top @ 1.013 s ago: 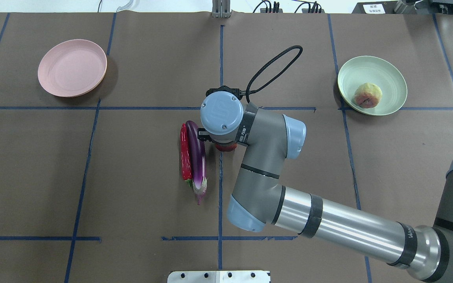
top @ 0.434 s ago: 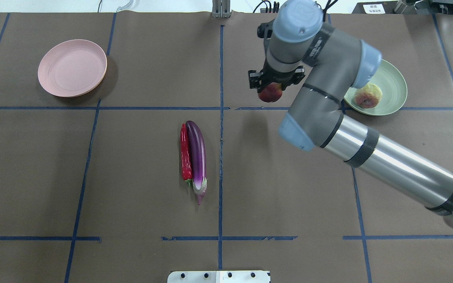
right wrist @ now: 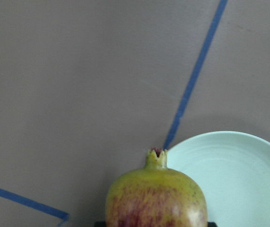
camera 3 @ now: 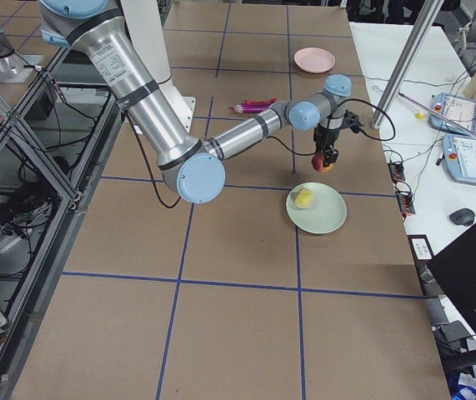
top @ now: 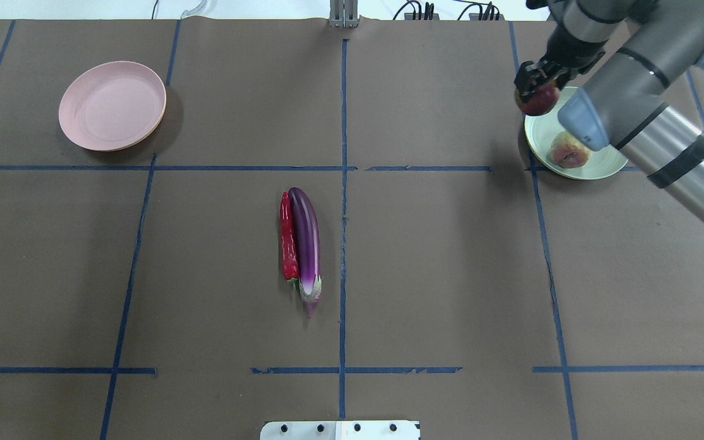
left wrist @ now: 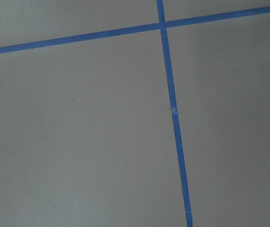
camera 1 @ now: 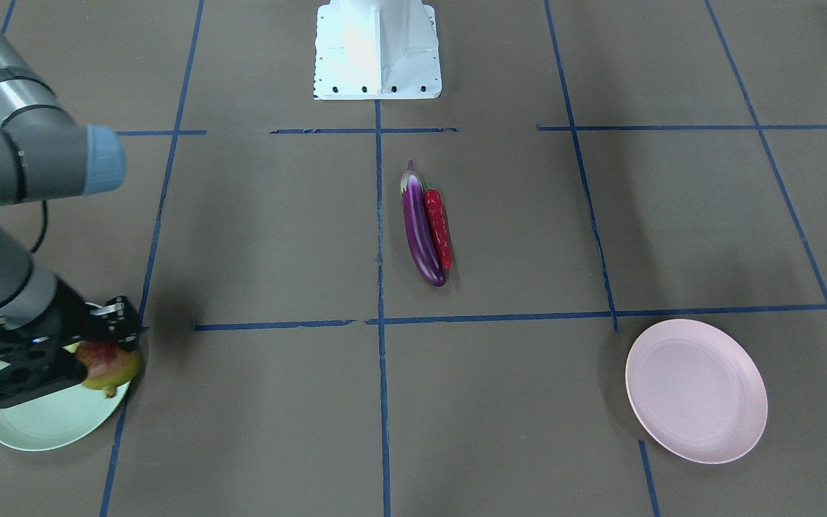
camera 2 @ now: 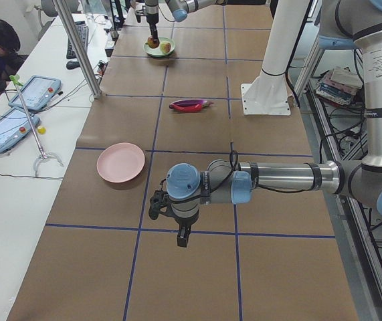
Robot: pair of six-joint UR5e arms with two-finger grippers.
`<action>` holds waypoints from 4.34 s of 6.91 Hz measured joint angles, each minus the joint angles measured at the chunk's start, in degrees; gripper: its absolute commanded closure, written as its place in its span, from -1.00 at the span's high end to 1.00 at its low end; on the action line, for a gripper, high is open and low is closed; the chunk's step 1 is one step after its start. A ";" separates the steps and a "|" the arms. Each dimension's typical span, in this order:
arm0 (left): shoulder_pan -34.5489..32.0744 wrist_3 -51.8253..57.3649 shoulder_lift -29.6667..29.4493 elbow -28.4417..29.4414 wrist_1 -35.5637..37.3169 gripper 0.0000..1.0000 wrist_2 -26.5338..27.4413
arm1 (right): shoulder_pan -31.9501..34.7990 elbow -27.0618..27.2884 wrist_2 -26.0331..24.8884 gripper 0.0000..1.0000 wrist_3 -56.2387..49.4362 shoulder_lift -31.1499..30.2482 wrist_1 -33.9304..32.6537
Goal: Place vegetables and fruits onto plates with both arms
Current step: 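Place the pomegranate on the green plate and withdraw the right gripper, then lower the left gripper over the purple eggplant beside the chili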
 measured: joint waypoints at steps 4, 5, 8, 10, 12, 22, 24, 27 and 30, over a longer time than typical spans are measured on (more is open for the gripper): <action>0.00 0.08 0.00 -0.06 0.00 1.00 0.00 | 4.41 -14.99 4.29 0.99 -7.41 -4.18 16.81; 0.00 0.09 0.00 -0.06 0.00 1.00 0.00 | 4.24 -15.23 4.31 1.00 -6.07 -5.13 17.68; 0.06 0.19 -0.23 -0.50 -0.08 1.00 0.18 | 6.26 -13.31 4.98 1.00 -5.22 -5.55 15.16; 0.17 0.13 -0.66 -2.26 -0.16 1.00 0.34 | 12.20 -9.84 7.32 1.00 -7.03 -6.21 7.73; 0.24 -0.21 -2.23 -2.50 -5.44 1.00 0.17 | 17.73 -1.71 8.15 1.00 -13.86 -12.16 -1.34; 50.81 -75.72 -33.47 -4.31 -10.54 0.87 17.53 | 24.99 25.42 7.88 1.00 -16.37 -37.47 -13.10; 60.84 -87.71 -41.91 -1.62 -6.13 0.82 25.52 | 24.99 25.41 7.90 1.00 -16.37 -37.49 -13.12; 67.55 -95.76 -49.54 5.19 -5.31 0.59 31.09 | 24.99 25.31 7.91 1.00 -16.43 -37.49 -13.19; 69.10 -97.63 -51.88 8.98 -5.54 0.54 31.66 | 24.99 25.08 7.93 1.00 -16.52 -37.49 -13.20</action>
